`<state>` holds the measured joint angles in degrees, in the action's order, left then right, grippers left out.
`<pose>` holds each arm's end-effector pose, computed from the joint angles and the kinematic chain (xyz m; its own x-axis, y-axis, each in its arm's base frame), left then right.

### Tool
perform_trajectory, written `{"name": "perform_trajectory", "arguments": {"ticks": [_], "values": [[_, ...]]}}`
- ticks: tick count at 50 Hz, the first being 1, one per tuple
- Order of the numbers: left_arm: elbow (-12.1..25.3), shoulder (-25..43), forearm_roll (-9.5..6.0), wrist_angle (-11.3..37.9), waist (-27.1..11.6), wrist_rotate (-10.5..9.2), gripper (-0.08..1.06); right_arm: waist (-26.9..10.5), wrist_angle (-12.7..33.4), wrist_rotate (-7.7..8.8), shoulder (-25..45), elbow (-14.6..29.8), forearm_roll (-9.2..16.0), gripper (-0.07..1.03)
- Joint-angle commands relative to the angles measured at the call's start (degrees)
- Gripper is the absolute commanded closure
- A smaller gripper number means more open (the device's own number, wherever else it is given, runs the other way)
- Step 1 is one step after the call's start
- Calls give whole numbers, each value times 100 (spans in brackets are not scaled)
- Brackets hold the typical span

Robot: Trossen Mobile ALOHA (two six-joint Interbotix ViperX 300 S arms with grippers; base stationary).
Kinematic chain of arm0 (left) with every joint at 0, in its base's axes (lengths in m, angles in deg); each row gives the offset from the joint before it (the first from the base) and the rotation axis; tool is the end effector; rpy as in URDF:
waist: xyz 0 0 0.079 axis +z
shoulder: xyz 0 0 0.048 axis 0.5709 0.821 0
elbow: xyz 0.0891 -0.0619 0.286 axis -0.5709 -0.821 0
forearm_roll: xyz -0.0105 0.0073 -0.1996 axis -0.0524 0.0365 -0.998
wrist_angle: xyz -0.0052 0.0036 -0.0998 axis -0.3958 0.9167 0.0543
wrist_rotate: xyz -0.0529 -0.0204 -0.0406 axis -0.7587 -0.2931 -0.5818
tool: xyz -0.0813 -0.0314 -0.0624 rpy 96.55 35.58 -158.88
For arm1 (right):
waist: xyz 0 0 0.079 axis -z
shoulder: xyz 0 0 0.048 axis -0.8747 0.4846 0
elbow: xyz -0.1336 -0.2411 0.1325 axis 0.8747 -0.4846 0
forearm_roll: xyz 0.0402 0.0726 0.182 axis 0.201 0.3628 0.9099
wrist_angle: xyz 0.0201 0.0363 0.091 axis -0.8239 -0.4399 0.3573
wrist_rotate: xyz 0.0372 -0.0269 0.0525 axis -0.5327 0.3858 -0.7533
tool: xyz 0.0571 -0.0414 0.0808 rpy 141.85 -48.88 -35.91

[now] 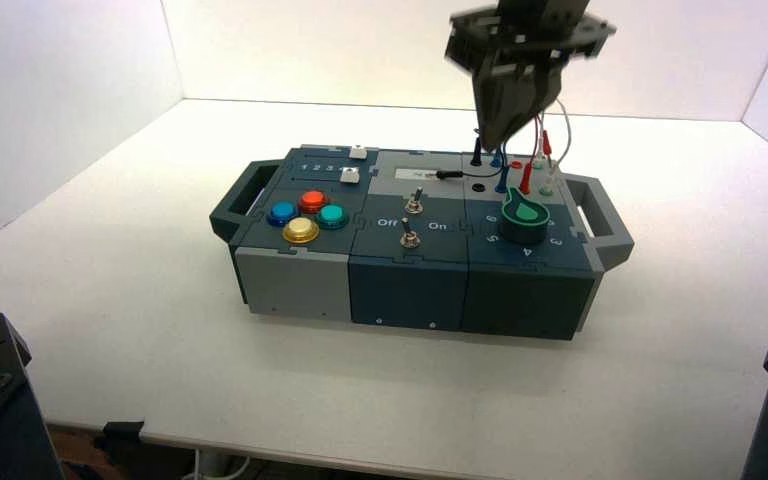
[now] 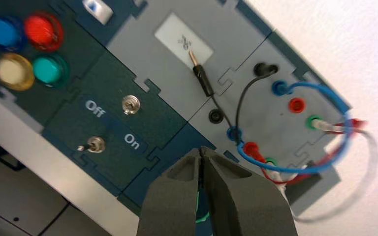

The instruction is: Turn the knob to position 1.

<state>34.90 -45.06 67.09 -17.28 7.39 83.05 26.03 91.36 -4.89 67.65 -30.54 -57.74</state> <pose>0.2579 -0.1161 0.2027 0.6264 -0.2250 -0.7463 0.5230 0.8313 0.1883 0.2574 0.1846 0.0995 0.2032 0.1674 -0.9647 -0.5644 0.8251 0.0243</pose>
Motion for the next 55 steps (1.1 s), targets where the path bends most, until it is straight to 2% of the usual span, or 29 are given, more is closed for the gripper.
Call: {"name": "perform_trajectory", "arguments": {"ticks": [1,11,20,25,31,36,37,40,44,55], "values": [[62,0,0,-70,-35,18,49,18,53,-9,-378,141,-9,98],[-9,18,0,-149,-35,18,49,18,141,9,-1055,62,-9,98],[-53,18,0,-185,-26,18,49,26,290,18,-2057,-123,-35,98],[-70,18,0,-220,-35,18,49,44,413,9,-2698,-299,-149,96],[-97,26,0,-229,-35,18,49,264,589,9,-3428,-580,-193,82],[-114,18,9,-229,-35,18,49,580,800,18,-4043,-879,-193,61],[-114,18,0,-229,-35,18,49,686,905,35,-4289,-1002,-211,52],[-123,18,9,-229,-35,26,49,773,1046,44,-4535,-1143,-211,44],[-123,18,9,-229,-35,44,49,791,1151,44,-4764,-1292,-185,42],[-158,0,9,-281,-79,114,49,791,1327,53,-4852,-1204,-193,41]]}}
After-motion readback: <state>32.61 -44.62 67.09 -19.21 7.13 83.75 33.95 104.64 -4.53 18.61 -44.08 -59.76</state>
